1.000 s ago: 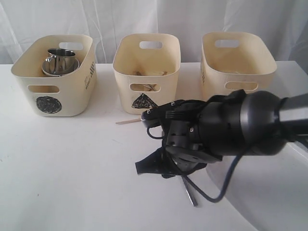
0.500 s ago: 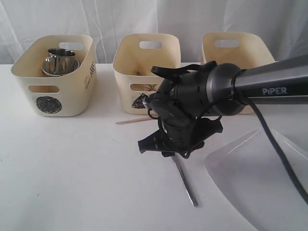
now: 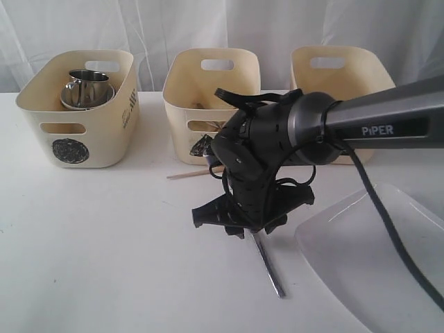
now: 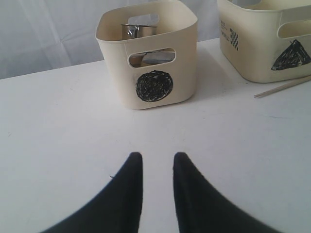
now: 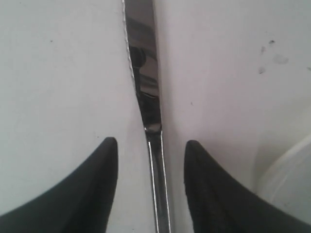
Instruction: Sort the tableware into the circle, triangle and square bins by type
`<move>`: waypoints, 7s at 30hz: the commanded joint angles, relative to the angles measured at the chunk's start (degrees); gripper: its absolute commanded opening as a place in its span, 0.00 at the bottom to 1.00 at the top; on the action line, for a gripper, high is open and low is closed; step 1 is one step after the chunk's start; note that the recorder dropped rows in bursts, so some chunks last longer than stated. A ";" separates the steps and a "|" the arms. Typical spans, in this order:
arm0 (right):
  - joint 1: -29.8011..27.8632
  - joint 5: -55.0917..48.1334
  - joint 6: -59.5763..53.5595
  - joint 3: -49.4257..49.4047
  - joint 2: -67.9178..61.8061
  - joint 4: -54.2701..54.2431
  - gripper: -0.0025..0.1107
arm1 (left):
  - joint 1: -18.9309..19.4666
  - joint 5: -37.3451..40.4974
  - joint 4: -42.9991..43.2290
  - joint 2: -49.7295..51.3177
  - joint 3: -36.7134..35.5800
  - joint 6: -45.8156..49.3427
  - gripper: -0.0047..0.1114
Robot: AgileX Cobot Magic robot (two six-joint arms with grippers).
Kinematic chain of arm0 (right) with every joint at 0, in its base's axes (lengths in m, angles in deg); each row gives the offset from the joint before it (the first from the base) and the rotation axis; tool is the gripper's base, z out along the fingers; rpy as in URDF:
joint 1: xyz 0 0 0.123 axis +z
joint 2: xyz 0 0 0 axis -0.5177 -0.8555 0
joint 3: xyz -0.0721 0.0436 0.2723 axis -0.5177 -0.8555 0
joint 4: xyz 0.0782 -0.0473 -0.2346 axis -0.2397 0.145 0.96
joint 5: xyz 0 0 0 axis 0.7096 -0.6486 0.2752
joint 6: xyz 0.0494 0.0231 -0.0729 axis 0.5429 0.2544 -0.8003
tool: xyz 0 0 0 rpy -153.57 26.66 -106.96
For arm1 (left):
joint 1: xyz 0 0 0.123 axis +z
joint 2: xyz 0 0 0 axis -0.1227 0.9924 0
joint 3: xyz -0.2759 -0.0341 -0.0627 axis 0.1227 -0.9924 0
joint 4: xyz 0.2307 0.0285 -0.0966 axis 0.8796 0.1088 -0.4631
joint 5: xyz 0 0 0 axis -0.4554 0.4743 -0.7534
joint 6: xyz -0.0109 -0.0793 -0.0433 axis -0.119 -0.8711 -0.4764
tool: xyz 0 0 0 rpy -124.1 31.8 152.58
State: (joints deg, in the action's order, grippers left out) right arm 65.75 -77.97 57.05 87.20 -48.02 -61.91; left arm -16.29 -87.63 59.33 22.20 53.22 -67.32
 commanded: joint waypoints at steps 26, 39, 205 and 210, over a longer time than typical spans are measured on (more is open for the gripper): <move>-0.32 -1.28 -1.22 -0.91 -3.91 -1.73 0.19 | -0.02 -0.01 -0.13 -0.40 -0.13 -0.53 0.29; -0.32 -0.83 -5.41 -0.91 -5.62 -4.82 0.18 | -0.02 -0.01 -0.13 -0.40 -0.13 -0.53 0.29; -10.51 32.21 6.03 25.98 -6.33 30.99 0.25 | -0.02 -0.01 -0.13 -0.40 -0.13 -0.53 0.29; -10.38 29.61 6.03 25.98 -5.92 30.99 0.25 | -0.02 -0.01 -0.13 -0.40 -0.13 -0.53 0.29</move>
State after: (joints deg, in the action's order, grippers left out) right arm 55.81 -46.41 62.66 112.90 -54.66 -31.29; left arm -16.29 -87.63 59.33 22.20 53.22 -67.32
